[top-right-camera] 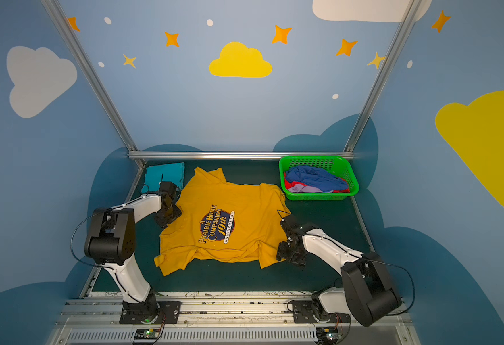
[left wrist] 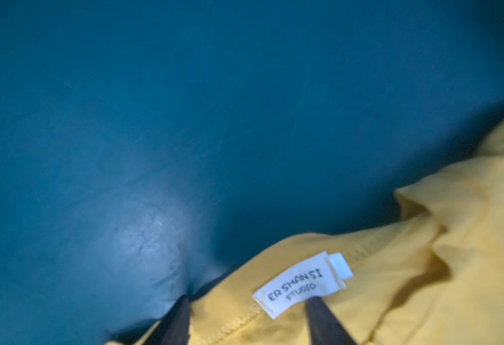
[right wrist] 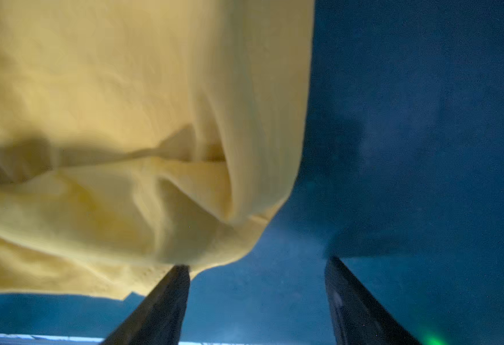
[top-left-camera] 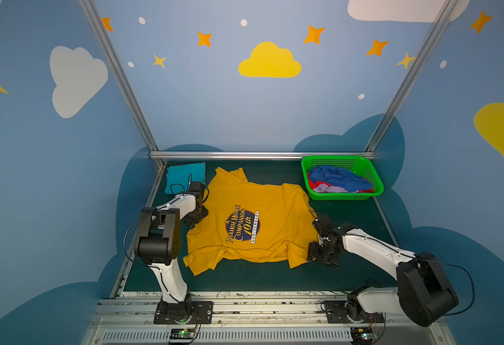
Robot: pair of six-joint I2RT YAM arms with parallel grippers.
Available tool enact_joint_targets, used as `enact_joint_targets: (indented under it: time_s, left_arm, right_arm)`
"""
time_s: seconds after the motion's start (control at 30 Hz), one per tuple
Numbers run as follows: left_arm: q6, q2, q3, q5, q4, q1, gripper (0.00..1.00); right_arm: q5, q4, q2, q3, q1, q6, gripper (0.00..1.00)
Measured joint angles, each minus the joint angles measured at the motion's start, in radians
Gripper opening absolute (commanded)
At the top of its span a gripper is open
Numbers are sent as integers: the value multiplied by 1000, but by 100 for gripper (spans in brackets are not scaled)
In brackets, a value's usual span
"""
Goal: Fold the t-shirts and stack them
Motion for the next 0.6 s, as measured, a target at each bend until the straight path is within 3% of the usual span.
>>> enact_joint_targets:
  time_s: [0.07, 0.1, 0.17, 0.2, 0.37, 0.6]
  left_arm:
    - [4, 0, -1, 0, -2, 7, 41]
    - [4, 0, -1, 2, -2, 12, 38]
    - [2, 0, -2, 6, 2, 21, 33]
    - [0, 0, -3, 8, 4, 25, 32]
    - [-6, 1, -6, 27, 14, 55, 13]
    - [-13, 2, -5, 74, 23, 86, 7]
  right_arm:
    - [-16, 13, 21, 13, -4, 11, 59]
    - [-27, 33, 25, 14, -6, 16, 46]
    - [-48, 78, 35, 16, -7, 22, 10]
    - [-55, 101, 42, 16, -8, 27, 0]
    - [-65, 112, 26, 16, -62, 22, 0]
    - [-51, -20, -124, 21, -354, -82, 0]
